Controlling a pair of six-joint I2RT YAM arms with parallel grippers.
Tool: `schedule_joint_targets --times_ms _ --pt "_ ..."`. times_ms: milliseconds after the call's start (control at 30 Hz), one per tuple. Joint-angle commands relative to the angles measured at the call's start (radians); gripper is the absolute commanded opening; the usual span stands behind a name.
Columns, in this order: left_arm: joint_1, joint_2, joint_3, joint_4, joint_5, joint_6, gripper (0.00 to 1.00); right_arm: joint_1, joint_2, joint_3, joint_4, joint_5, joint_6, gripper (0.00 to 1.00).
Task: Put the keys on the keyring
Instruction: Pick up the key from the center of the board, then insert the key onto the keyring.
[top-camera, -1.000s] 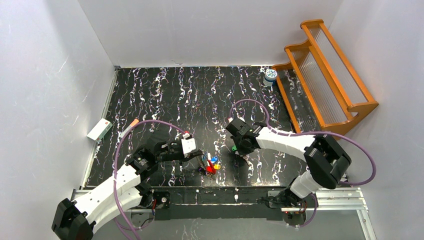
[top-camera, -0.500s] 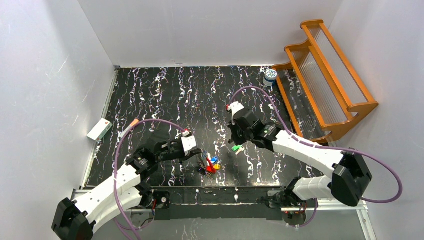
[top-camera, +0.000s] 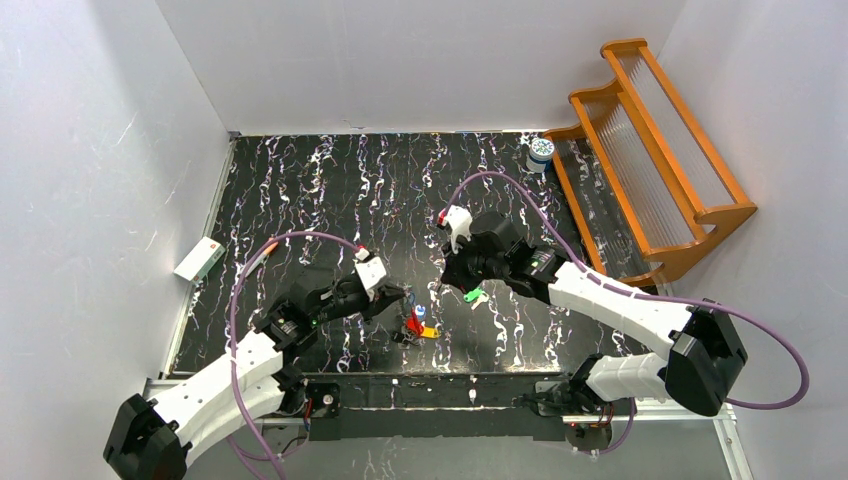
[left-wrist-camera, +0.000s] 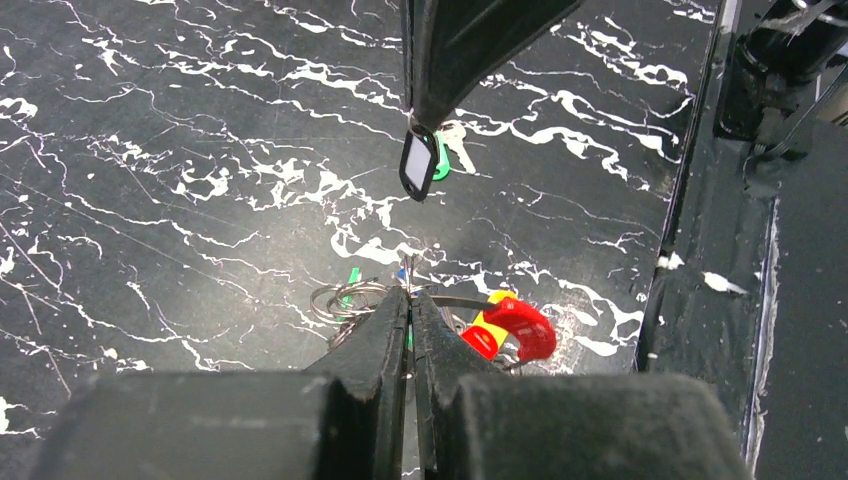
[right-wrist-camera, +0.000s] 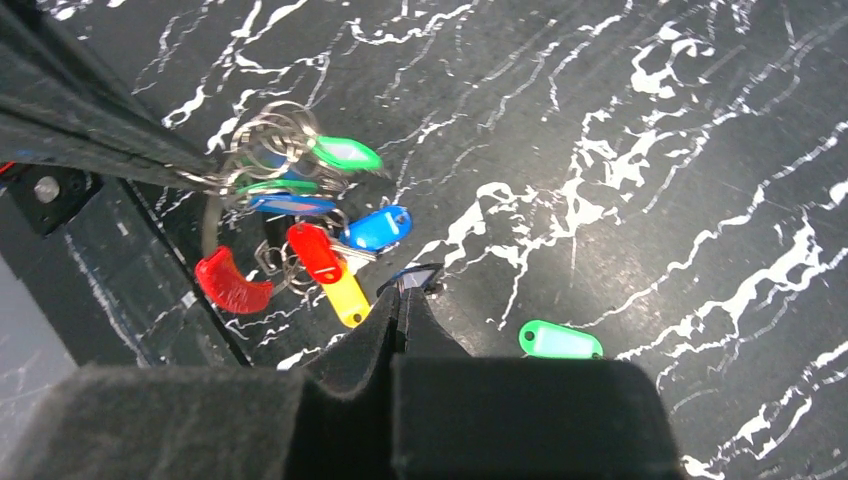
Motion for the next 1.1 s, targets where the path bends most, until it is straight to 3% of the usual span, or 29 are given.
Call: schedule_joint_targets --times_ms 0,367,733,1067 --pt "-0.005 -0.019 -0.019 0.126 0.003 -0.065 0.00 -0.013 -0.007 0.019 0.074 -0.147 -0.069 0.01" --pt "-0.004 -0.008 0.053 -0.062 0.071 0.069 0.00 -0.020 -0.001 0.007 0.142 -0.356 -0.156 0.01" --pt "-0.004 -0.048 0.015 -0.016 0.108 0.090 0.00 -0.020 0.062 0.014 0.224 -0.547 -0.149 0.01" --pt "-0.004 -0.043 0.017 -0.017 0.107 0.090 0.00 -0.020 0.069 0.012 0.268 -0.617 -0.156 0.01"
